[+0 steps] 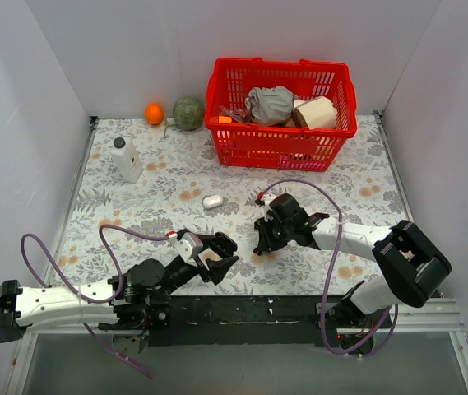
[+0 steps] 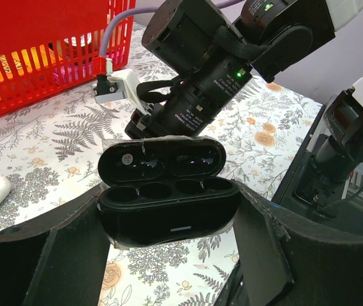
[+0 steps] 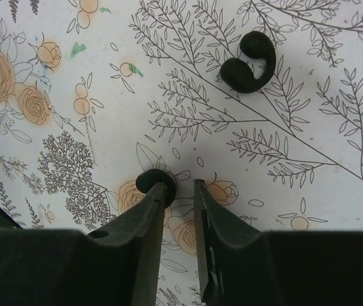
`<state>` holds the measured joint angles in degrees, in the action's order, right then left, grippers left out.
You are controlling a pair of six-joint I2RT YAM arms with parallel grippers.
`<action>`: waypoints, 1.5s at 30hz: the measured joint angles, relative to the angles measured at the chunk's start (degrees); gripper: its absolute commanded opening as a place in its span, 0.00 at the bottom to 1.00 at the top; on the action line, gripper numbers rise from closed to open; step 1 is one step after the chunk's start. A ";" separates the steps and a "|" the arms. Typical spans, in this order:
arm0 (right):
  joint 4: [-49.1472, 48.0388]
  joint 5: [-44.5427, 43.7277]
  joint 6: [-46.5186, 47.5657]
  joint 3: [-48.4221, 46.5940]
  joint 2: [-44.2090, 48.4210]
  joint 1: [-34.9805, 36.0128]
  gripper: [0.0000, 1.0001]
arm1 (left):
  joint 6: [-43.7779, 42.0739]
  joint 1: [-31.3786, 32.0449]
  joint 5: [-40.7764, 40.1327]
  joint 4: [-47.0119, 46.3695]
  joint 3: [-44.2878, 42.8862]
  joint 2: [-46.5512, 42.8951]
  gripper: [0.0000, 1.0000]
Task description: Insert the wireless bluetooth earbuds into the charging case
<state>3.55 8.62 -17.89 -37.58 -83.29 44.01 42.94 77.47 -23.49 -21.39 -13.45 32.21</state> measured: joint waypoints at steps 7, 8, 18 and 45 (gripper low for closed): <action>1.11 -0.96 -0.63 0.00 1.77 0.00 0.33 | 0.00 0.17 -0.02 0.00 0.00 -0.02 0.00; 1.14 -0.96 -0.70 0.00 2.08 0.00 0.33 | 0.00 0.20 -0.02 0.02 0.00 -0.02 0.00; 1.09 0.70 -0.98 0.09 2.14 0.02 0.34 | 0.04 0.28 -0.02 0.00 0.02 -0.02 0.00; -1.14 2.97 -1.57 0.74 -0.31 1.03 0.01 | 1.03 0.59 -0.09 0.35 0.70 -0.52 0.00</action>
<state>2.42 11.60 -19.46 -36.84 -83.59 45.04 43.97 78.06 -23.57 -21.04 -12.75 31.68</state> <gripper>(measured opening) 0.045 0.660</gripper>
